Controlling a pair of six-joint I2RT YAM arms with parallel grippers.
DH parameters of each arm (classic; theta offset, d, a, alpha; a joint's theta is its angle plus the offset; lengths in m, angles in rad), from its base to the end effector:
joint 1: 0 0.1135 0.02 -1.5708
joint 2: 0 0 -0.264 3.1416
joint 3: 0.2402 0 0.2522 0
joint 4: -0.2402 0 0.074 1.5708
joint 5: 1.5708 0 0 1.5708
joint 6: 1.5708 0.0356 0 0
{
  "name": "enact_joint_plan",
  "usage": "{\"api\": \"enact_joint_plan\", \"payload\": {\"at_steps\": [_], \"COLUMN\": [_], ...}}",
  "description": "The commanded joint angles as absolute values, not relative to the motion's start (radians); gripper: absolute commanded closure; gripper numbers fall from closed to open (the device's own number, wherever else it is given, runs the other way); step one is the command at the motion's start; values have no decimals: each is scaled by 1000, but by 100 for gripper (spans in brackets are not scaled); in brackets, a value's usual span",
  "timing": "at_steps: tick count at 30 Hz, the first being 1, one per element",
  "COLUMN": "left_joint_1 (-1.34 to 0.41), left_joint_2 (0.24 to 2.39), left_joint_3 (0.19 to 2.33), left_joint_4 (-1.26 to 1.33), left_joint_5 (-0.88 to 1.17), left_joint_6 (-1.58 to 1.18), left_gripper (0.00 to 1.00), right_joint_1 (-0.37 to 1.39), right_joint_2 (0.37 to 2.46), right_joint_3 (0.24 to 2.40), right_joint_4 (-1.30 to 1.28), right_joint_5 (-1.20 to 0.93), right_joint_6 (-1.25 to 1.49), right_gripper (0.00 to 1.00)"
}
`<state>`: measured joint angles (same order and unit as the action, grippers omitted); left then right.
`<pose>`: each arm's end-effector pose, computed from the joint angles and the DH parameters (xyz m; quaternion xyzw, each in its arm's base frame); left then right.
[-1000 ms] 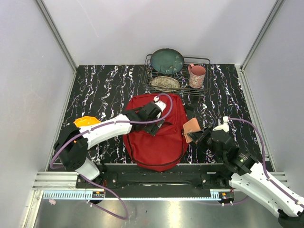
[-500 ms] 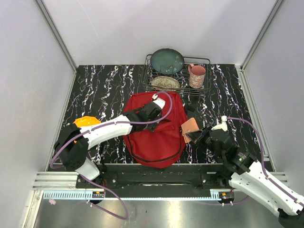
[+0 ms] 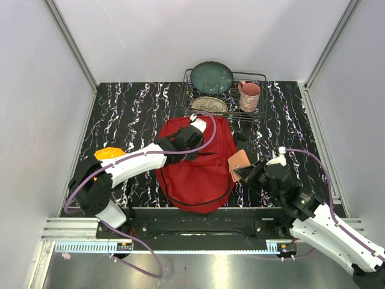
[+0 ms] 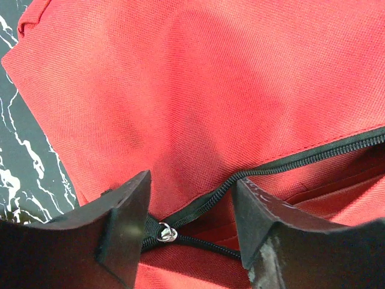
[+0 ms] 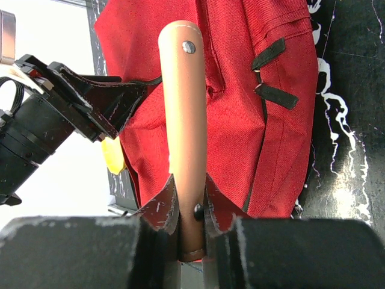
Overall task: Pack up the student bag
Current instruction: Place the personal item in the student bag.
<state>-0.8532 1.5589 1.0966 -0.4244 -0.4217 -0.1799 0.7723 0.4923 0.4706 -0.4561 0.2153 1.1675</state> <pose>0.2281 -0.2392 0.2394 0.2380 0.8927 0.0094 0.3826 0.0985 0.0854 0.2429 0.2215 0.8219 0.3743 0.3678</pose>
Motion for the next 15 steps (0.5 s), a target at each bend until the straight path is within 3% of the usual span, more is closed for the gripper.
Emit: {"api": "enact_joint_plan", "payload": {"at_steps": [1,7,11,15], "left_joint_1": [-842,-839,-839,-839], "left_joint_2": [1580,1565,1545,1523], "left_joint_3": [1144,1146,1170,1232], "left_joint_4": [-394,-379,-399,-446], "left_joint_5": [-437,-453,-463,-446], "left_joint_6": [-169,-178,-179,-218], "left_gripper": [46,59,81,94], "right_joint_1": [772,772,772,772], "right_joint_2": [492,511,538,603], "right_joint_3": [476,477,476,468], "right_joint_4": [-400,-377,-324,-201], "right_joint_5": [210,186,144,60], "right_joint_6": [1170,1158,1149,1158], "right_gripper": [100,100,100,100]}}
